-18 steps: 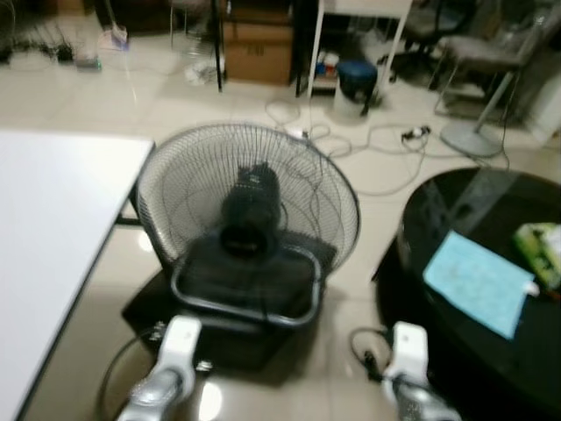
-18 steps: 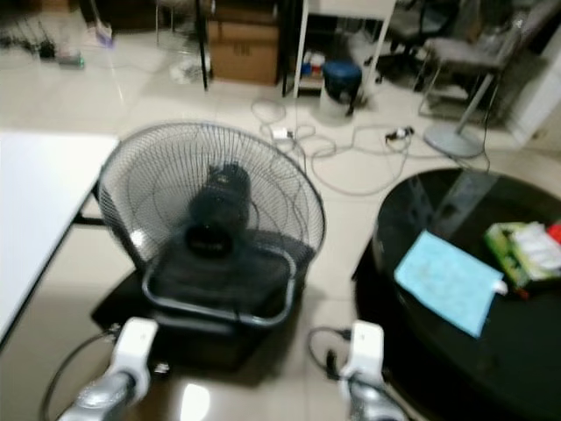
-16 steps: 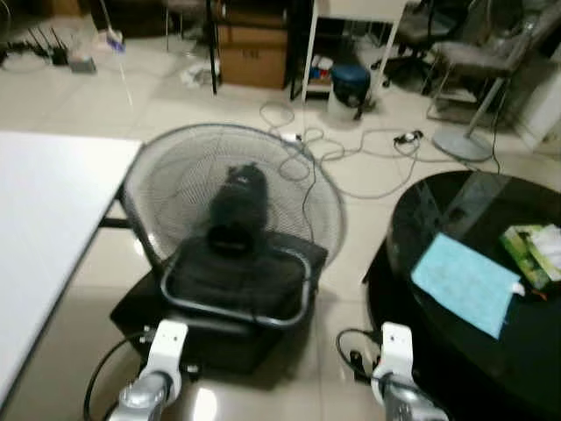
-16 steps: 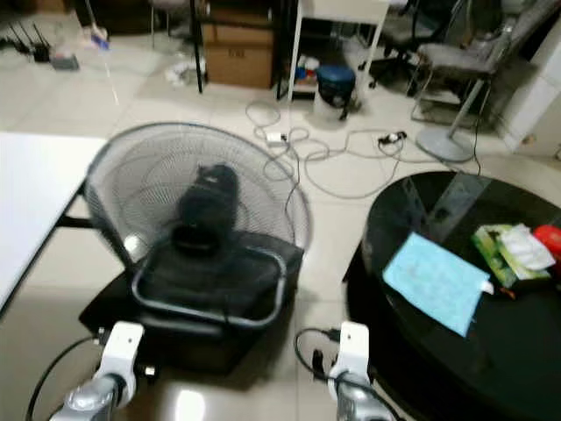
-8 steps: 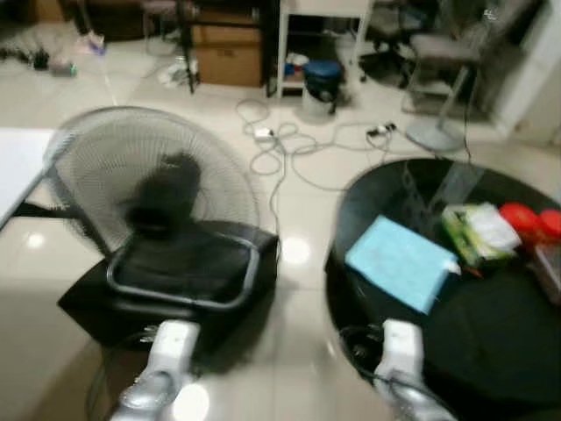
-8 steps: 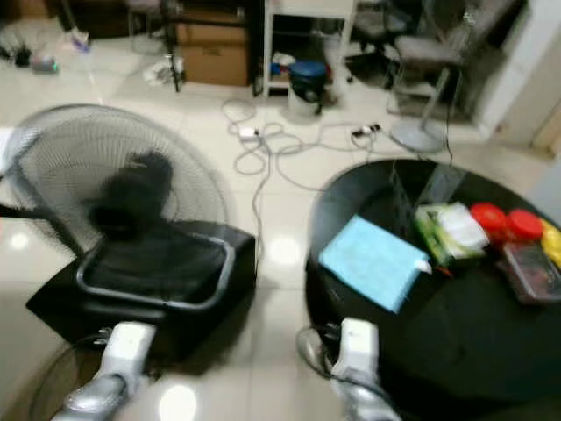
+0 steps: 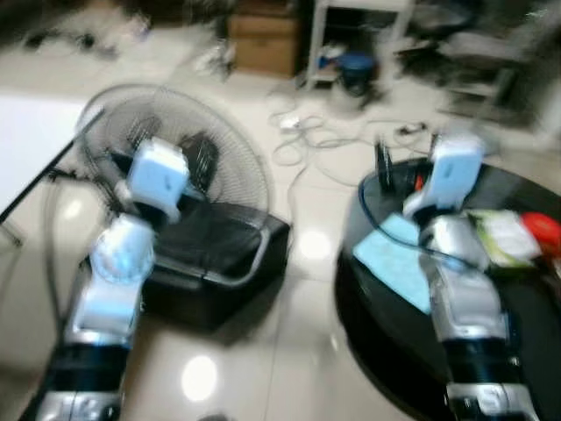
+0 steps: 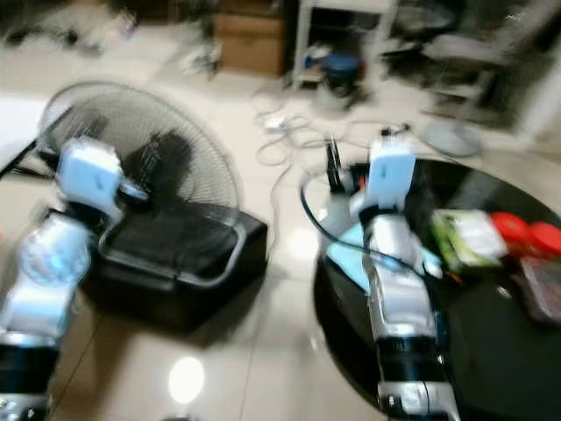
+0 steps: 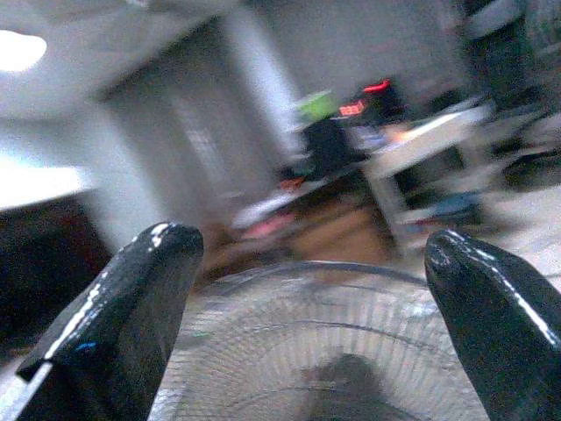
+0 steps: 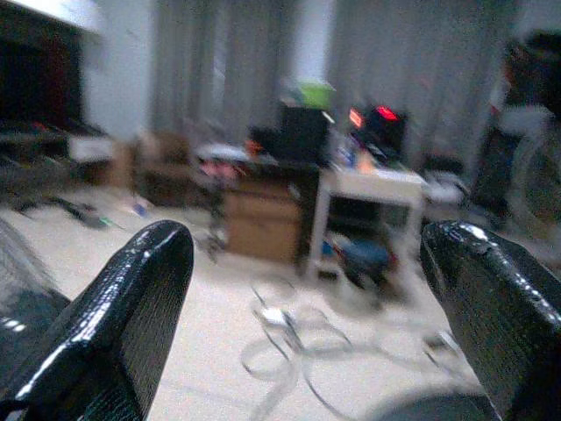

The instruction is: Setting the table

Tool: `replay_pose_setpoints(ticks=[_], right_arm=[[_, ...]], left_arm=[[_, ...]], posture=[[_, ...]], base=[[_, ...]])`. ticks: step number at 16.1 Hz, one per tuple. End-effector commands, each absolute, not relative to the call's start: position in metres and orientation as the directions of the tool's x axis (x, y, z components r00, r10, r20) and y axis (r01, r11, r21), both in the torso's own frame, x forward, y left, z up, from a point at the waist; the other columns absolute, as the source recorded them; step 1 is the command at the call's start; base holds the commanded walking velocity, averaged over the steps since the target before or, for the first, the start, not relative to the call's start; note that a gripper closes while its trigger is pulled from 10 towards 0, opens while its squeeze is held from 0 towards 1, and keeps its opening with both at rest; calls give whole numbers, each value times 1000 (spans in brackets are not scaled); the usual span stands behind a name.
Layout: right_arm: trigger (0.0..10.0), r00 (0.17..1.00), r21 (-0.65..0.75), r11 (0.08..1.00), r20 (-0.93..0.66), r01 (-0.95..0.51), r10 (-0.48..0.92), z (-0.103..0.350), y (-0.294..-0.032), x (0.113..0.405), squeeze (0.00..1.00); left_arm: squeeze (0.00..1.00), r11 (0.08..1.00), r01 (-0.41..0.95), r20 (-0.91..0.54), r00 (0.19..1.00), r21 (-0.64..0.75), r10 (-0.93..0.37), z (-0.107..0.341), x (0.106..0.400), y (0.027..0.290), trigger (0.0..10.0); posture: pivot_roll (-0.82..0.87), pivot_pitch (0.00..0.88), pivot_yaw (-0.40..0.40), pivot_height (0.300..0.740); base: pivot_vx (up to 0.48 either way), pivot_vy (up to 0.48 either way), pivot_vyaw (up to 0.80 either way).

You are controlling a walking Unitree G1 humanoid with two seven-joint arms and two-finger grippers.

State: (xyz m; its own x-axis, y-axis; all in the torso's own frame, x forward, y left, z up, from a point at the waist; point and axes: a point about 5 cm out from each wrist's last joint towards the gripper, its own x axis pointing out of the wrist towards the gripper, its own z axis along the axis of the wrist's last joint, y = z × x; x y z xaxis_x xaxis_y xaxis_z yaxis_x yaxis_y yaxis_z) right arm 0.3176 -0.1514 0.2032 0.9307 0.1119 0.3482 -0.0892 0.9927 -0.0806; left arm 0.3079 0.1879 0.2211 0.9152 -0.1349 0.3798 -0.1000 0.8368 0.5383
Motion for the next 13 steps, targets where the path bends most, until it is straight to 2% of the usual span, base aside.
replay_pose_setpoints(ticks=[1,2,3,5,6,7,9,10,12,13], right_arm=[[10000,919,-65,995,384,-72,92,221,-147,316,0],[10000,878,-18,999,476,-45,48,259,-140,327,0],[10000,860,16,999,509,-47,32,288,-136,340,0],[10000,865,16,999,501,-50,35,307,-131,355,0],[10000,882,29,995,467,-92,68,307,-126,369,0],[10000,887,41,993,455,-108,78,306,-126,372,0],[10000,904,15,988,407,-151,131,290,-122,366,0],[10000,940,-30,976,264,-216,216,237,-121,342,0],[10000,963,-34,978,170,-208,211,202,-128,320,0],[10000,969,-17,979,143,-201,202,194,-132,312,0]], left_arm=[[0,835,-214,444,895,506,-40,252,307,191,10000],[0,921,-181,482,876,344,-8,279,323,187,10000],[0,939,-157,503,864,307,-20,296,340,184,10000],[0,933,-216,495,867,288,48,315,355,176,10000],[0,968,-116,483,876,221,-5,312,367,166,10000],[0,982,-82,491,871,172,-13,306,368,165,10000],[0,990,-75,332,943,116,33,268,358,167,10000],[0,996,-10,177,984,87,-5,216,327,168,10000],[0,972,-16,22,1000,236,11,173,296,173,10000],[0,972,-29,-52,998,234,42,158,285,176,10000]], posture=[[48,0,-28,740],[34,0,-28,740],[34,0,-37,740],[26,0,-33,740],[24,0,-35,740],[24,0,-35,740],[35,0,-48,740],[41,0,-52,740],[35,0,-32,740],[32,0,-25,740]], base=[[0,0,800],[0,0,800],[0,0,800],[0,0,800],[0,0,800],[379,-289,800],[313,-148,800],[0,0,800],[0,0,744],[0,0,700]])
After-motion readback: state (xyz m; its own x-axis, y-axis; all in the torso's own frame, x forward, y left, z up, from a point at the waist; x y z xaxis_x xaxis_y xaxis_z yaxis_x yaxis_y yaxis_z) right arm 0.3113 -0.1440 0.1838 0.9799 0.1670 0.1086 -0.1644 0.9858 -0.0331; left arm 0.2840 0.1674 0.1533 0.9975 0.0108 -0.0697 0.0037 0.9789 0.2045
